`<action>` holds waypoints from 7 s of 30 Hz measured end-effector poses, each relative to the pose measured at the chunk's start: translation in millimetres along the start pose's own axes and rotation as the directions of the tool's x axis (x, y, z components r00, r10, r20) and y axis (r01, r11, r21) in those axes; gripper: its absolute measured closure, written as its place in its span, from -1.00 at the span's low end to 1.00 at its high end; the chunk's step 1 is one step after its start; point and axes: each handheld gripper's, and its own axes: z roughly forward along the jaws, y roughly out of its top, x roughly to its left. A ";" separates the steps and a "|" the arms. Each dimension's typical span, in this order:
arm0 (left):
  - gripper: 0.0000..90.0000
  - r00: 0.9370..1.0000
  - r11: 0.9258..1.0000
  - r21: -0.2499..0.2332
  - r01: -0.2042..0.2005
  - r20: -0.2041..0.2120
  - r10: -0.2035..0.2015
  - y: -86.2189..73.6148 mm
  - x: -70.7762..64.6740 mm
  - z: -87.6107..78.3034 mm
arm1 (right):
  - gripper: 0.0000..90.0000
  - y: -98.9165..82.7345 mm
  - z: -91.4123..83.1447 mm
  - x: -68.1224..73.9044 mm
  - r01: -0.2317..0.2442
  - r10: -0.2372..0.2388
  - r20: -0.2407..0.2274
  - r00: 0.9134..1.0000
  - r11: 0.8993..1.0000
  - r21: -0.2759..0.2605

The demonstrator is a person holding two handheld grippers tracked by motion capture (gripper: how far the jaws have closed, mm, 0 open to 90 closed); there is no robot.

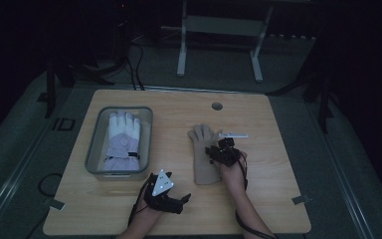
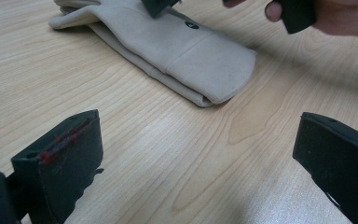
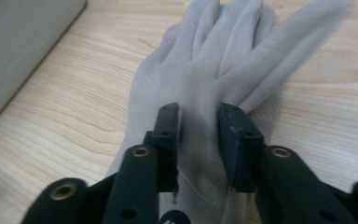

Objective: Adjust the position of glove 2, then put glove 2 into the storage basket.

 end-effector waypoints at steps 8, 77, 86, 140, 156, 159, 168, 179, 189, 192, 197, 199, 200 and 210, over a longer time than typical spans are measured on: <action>-0.96 1.000 1.000 0.008 0.009 0.002 -0.009 0.3 0.7 0.8 | -0.20 4.9 -19.5 -5.7 0.051 -0.051 -0.024 0.998 0.999 -0.012; -0.49 0.922 0.883 0.293 -0.365 0.243 0.300 70.7 -10.3 91.3 | -0.53 55.5 54.9 -28.4 0.072 -0.066 -0.048 0.997 0.984 0.161; -0.29 0.914 0.860 0.324 -0.394 0.231 0.333 69.4 -8.9 94.2 | -0.35 49.6 60.9 -21.4 0.161 -0.161 -0.013 0.987 0.969 0.188; 0.81 0.926 0.875 0.314 -0.369 0.044 0.375 112.2 0.2 23.8 | 0.54 96.5 10.5 28.1 0.132 -0.127 -0.088 0.988 0.989 0.062; 0.81 0.913 0.864 0.327 -0.382 -0.014 0.408 114.0 16.9 -14.7 | 0.54 122.2 9.9 75.5 0.203 -0.198 -0.117 0.973 0.979 0.030; 0.81 0.913 0.864 0.333 -0.376 -0.022 0.406 113.2 21.1 -20.9 | 0.54 125.7 11.7 83.5 0.208 -0.203 -0.126 0.971 0.978 0.027; 0.81 0.912 0.868 0.336 -0.366 -0.056 0.406 111.8 31.2 -39.1 | 0.54 138.5 15.4 107.7 0.236 -0.230 -0.150 0.961 0.972 0.020; 0.81 0.915 0.873 0.347 -0.343 -0.088 0.394 109.0 47.3 -64.5 | 0.54 151.3 23.5 139.2 0.270 -0.264 -0.176 0.948 0.963 0.009; 0.81 0.918 0.883 0.349 -0.314 -0.126 0.377 99.4 63.0 -87.9 | 0.54 159.5 38.0 169.2 0.310 -0.301 -0.201 0.932 0.951 0.012; 0.81 0.919 0.886 0.354 -0.301 -0.141 0.369 96.4 68.7 -95.3 | 0.53 162.7 43.9 179.8 0.319 -0.310 -0.209 0.928 0.948 0.013; 0.81 0.921 0.891 0.362 -0.275 -0.167 0.352 90.0 78.4 -109.4 | 0.53 165.8 54.9 196.0 0.323 -0.311 -0.227 0.923 0.946 0.019; 0.81 0.924 0.895 0.362 -0.262 -0.172 0.340 86.9 83.1 -115.7 | 0.53 166.9 59.8 204.1 0.329 -0.315 -0.238 0.919 0.944 0.020; 0.81 0.924 0.893 0.368 -0.258 -0.175 0.339 85.5 85.5 -118.7 | 0.53 167.0 61.5 207.0 0.333 -0.319 -0.238 0.917 0.943 0.019; 0.81 0.929 0.898 0.379 -0.225 -0.194 0.315 70.6 100.5 -135.8 | 0.53 166.5 78.9 231.1 0.357 -0.338 -0.254 0.906 0.934 0.032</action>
